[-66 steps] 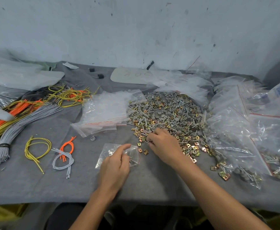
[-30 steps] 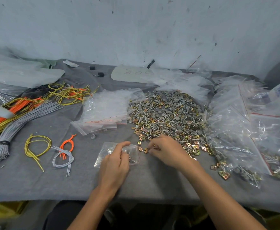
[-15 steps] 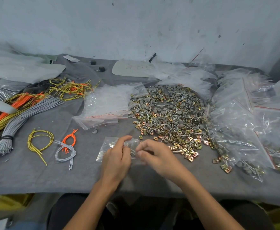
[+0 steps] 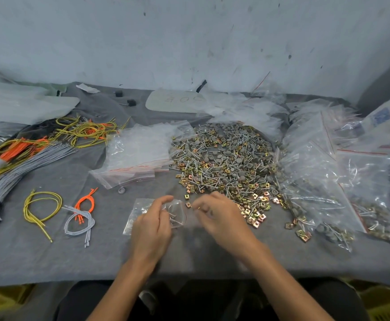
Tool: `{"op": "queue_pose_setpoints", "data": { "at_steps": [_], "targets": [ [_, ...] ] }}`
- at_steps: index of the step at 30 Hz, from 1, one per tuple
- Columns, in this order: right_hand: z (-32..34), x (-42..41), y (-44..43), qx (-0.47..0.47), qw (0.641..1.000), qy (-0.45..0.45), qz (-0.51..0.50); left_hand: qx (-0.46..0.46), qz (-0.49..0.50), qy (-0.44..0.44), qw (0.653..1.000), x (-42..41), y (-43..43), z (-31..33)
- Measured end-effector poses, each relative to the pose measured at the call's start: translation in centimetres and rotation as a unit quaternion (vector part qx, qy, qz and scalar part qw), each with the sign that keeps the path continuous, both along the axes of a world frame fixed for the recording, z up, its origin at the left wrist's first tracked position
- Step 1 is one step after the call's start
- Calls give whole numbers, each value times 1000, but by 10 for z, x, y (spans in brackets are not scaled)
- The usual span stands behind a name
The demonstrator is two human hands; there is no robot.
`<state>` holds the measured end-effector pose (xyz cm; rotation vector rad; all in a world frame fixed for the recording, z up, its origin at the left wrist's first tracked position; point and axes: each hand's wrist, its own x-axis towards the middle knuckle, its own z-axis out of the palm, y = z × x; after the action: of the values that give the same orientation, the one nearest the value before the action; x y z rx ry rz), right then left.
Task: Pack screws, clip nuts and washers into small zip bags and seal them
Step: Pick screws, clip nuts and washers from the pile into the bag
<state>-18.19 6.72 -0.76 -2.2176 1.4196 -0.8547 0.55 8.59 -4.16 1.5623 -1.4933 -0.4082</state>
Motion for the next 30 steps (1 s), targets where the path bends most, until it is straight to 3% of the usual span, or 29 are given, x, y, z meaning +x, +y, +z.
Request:
{"op": "queue_pose_setpoints", "data": {
  "at_steps": [4,7,18,20,24,27,30],
  "targets": [
    [12,-51,-16,46,988,135,-58,-1,-3,3,1000,0,0,-2],
    [15,-65,-24,93,970,224,-27,-3,-4,6,1000,0,-1,-2],
    [0,-47,-24,25,965,262,-7,-5,-1,6,1000,-1,-1,-3],
    [-1,-45,-21,28,973,230,-16,-4,-1,7,1000,0,-1,-4],
    [3,-35,-10,91,995,40,-33,-4,-3,8,1000,1,-2,-6],
    [4,-17,0,104,994,-14,-13,-1,-3,2,1000,1,-3,-6],
    [2,9,7,61,998,-30,6,0,-1,-3,1000,2,-3,-7]
  ]
}}
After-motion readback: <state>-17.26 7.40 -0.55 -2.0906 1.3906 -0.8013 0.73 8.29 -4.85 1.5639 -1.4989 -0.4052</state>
